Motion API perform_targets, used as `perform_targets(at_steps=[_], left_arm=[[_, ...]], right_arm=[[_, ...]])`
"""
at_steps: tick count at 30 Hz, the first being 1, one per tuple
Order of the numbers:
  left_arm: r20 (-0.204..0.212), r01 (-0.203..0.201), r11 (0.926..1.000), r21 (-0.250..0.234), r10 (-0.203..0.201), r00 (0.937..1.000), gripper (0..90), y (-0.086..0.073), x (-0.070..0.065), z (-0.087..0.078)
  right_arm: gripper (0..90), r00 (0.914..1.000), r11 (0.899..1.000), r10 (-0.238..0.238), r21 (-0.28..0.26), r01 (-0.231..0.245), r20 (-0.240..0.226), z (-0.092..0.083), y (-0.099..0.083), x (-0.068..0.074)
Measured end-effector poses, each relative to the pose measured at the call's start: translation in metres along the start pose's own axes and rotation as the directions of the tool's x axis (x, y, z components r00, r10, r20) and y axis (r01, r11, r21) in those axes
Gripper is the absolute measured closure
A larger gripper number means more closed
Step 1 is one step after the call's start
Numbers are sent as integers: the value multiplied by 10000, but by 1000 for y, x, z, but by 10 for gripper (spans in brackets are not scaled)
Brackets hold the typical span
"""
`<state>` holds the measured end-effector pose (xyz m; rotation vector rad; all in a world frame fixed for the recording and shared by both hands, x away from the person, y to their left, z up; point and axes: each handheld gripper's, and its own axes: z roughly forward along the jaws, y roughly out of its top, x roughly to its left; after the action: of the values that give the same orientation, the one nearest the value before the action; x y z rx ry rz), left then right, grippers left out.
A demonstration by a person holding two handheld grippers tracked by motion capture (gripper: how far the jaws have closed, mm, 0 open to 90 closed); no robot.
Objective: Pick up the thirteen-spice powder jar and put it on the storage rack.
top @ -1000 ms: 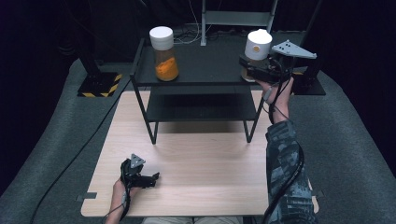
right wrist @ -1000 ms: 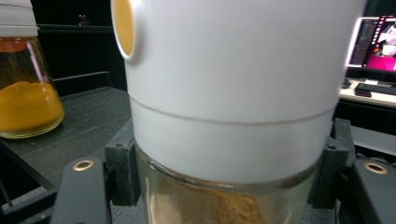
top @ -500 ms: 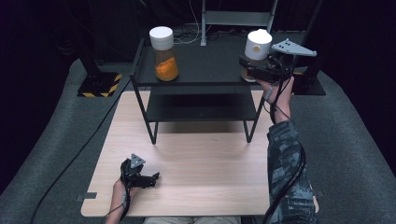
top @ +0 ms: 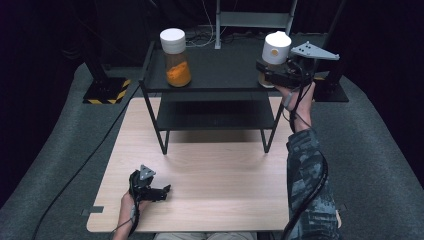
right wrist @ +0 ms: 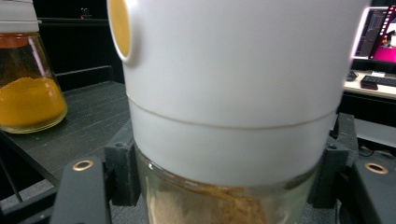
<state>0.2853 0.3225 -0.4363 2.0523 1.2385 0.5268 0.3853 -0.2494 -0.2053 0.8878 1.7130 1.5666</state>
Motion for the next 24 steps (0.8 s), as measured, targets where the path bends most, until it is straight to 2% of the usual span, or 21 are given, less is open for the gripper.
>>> perform_targets(at_steps=[4,8,12,17,24], left_arm=[[3,8,10000,2,-8,10000,9,0,0,0],[0,0,10000,2,0,10000,9,0,0,0],[-1,2,10000,-2,-2,10000,9,0,0,0],[0,-29,10000,12,29,10000,9,0,0,0],[-5,-25,10000,15,25,10000,9,0,0,0]], right_arm=[[280,9999,9999,58,139,-56,-109,0,3,-3],[198,9999,9979,-70,647,79,-139,-2,12,-4],[106,9996,9918,-230,1254,246,-142,-5,22,-4],[56,9974,9820,-682,1752,710,-221,-14,31,1],[31,9894,9647,-1391,2201,1449,-415,-35,34,11]])
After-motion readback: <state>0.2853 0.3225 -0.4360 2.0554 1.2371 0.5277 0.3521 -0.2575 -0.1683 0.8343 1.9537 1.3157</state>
